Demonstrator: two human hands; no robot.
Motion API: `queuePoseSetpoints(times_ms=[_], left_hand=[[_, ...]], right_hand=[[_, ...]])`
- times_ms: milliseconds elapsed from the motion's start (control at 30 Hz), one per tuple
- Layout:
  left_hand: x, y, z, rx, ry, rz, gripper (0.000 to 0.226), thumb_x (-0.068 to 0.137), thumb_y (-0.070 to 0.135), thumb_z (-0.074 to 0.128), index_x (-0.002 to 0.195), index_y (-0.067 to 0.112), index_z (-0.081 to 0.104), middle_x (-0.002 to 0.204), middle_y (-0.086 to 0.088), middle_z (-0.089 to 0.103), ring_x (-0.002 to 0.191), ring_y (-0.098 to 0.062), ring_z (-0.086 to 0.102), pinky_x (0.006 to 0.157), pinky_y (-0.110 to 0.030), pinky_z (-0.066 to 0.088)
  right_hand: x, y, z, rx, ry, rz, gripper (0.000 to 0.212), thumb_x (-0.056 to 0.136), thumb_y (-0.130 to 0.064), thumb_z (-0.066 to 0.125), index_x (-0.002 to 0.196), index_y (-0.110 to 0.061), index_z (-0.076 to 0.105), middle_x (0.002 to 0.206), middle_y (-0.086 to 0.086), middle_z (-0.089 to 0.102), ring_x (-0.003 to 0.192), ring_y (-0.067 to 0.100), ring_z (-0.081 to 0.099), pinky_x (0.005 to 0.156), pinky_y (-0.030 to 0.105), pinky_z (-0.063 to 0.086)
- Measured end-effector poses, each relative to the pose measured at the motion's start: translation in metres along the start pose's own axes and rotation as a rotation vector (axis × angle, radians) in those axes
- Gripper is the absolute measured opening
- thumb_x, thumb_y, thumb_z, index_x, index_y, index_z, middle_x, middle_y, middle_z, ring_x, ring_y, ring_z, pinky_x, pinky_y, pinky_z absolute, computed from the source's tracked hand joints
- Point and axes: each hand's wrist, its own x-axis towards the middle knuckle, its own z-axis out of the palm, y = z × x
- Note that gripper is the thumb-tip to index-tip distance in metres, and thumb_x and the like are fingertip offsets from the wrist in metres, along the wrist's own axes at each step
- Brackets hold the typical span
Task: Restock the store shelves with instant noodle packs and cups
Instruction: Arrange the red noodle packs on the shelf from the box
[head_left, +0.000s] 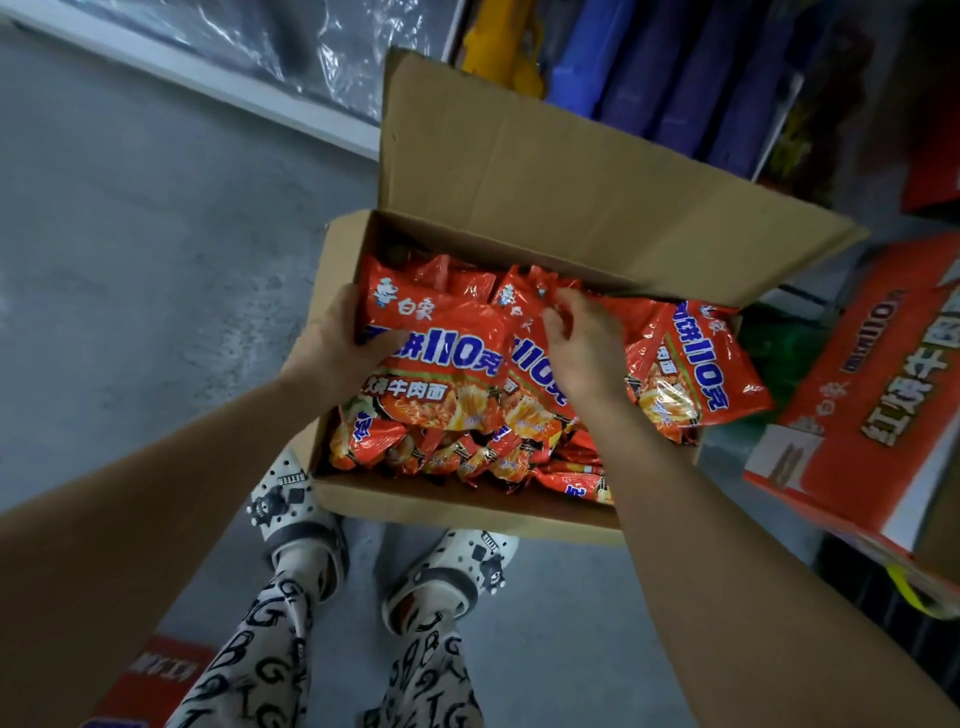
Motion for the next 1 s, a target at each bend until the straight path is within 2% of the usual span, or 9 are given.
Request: queuePoseSetpoints(times_ms=[100, 167, 300, 433, 500, 667, 767, 900, 1000], left_hand=[[0.003, -0.013, -0.004, -0.022, 0.100, -0.028, 0.050, 0.087, 0.039, 0.070, 0.129, 0.024, 0.047, 0.117, 0.002, 0.065, 0.098, -0.020, 0.065, 0.085, -0.040, 0.054], [0.004, -0.018, -0.006, -0.072, 0.130, -0.032, 0.048, 0.087, 0.038, 0.071, 0.127, 0.025, 0.048, 0.115, 0.004, 0.065, 0.097, -0.018, 0.066, 0.085, -0.039, 0.055], [0.003, -0.022, -0.006, -0.124, 0.181, -0.045, 0.040, 0.088, 0.033, 0.070, 0.119, 0.024, 0.048, 0.108, 0.008, 0.062, 0.087, -0.010, 0.062, 0.066, -0.022, 0.049], [-0.001, -0.021, -0.010, -0.126, 0.160, -0.043, 0.035, 0.089, 0.031, 0.069, 0.116, 0.027, 0.046, 0.107, 0.007, 0.062, 0.088, -0.011, 0.063, 0.070, -0.025, 0.050], [-0.006, -0.018, -0.016, -0.134, 0.147, -0.036, 0.037, 0.090, 0.031, 0.068, 0.119, 0.025, 0.047, 0.108, 0.007, 0.063, 0.090, -0.012, 0.063, 0.073, -0.027, 0.050], [-0.033, -0.002, -0.037, -0.114, 0.154, -0.007, 0.037, 0.090, 0.029, 0.068, 0.122, 0.024, 0.049, 0.103, 0.010, 0.061, 0.084, -0.008, 0.062, 0.067, -0.022, 0.047], [-0.053, 0.011, -0.048, -0.141, 0.143, 0.007, 0.034, 0.090, 0.028, 0.069, 0.118, 0.028, 0.049, 0.097, 0.014, 0.061, 0.081, 0.000, 0.060, 0.073, -0.027, 0.050], [-0.094, 0.039, -0.066, -0.213, 0.145, 0.022, 0.034, 0.089, 0.023, 0.069, 0.118, 0.026, 0.051, 0.101, 0.008, 0.065, 0.088, -0.015, 0.065, 0.083, -0.037, 0.052], [-0.131, 0.067, -0.083, -0.270, 0.160, 0.023, 0.043, 0.089, 0.021, 0.070, 0.128, 0.017, 0.053, 0.112, -0.001, 0.065, 0.095, -0.022, 0.065, 0.086, -0.040, 0.053]], right_hand=[[0.010, 0.015, 0.014, -0.397, -0.012, -0.083, 0.047, 0.098, -0.035, 0.056, 0.140, -0.015, 0.050, 0.134, 0.008, 0.058, 0.125, 0.031, 0.045, 0.104, 0.039, 0.033], [0.008, 0.013, 0.019, -0.500, -0.014, -0.099, 0.055, 0.093, -0.037, 0.063, 0.142, -0.015, 0.047, 0.135, 0.008, 0.057, 0.127, 0.032, 0.044, 0.105, 0.042, 0.034], [0.001, 0.006, 0.039, -0.595, 0.049, -0.030, 0.052, 0.090, -0.024, 0.069, 0.137, -0.012, 0.050, 0.125, 0.011, 0.062, 0.119, 0.031, 0.051, 0.098, 0.042, 0.039], [-0.008, -0.004, 0.040, -0.422, 0.031, 0.067, 0.041, 0.094, -0.012, 0.065, 0.133, -0.011, 0.050, 0.120, 0.011, 0.062, 0.107, 0.030, 0.063, 0.081, 0.038, 0.051], [-0.017, -0.010, 0.032, -0.345, 0.017, 0.096, 0.043, 0.096, -0.012, 0.063, 0.136, -0.014, 0.048, 0.119, 0.010, 0.063, 0.106, 0.029, 0.065, 0.078, 0.037, 0.052], [-0.052, -0.021, -0.010, -0.155, 0.069, 0.089, 0.054, 0.092, -0.017, 0.069, 0.139, -0.022, 0.043, 0.119, 0.006, 0.066, 0.107, 0.027, 0.066, 0.082, 0.036, 0.053], [-0.076, -0.028, -0.038, -0.022, 0.127, 0.063, 0.051, 0.092, -0.019, 0.069, 0.137, -0.024, 0.045, 0.123, 0.004, 0.066, 0.109, 0.025, 0.065, 0.090, 0.038, 0.053], [-0.106, -0.044, -0.083, 0.019, 0.146, 0.031, 0.047, 0.092, -0.019, 0.067, 0.135, -0.023, 0.049, 0.125, 0.004, 0.065, 0.112, 0.025, 0.063, 0.094, 0.038, 0.050], [-0.130, -0.061, -0.125, 0.000, 0.190, -0.030, 0.046, 0.091, -0.016, 0.067, 0.135, -0.021, 0.052, 0.121, 0.005, 0.066, 0.109, 0.025, 0.063, 0.092, 0.037, 0.048]])
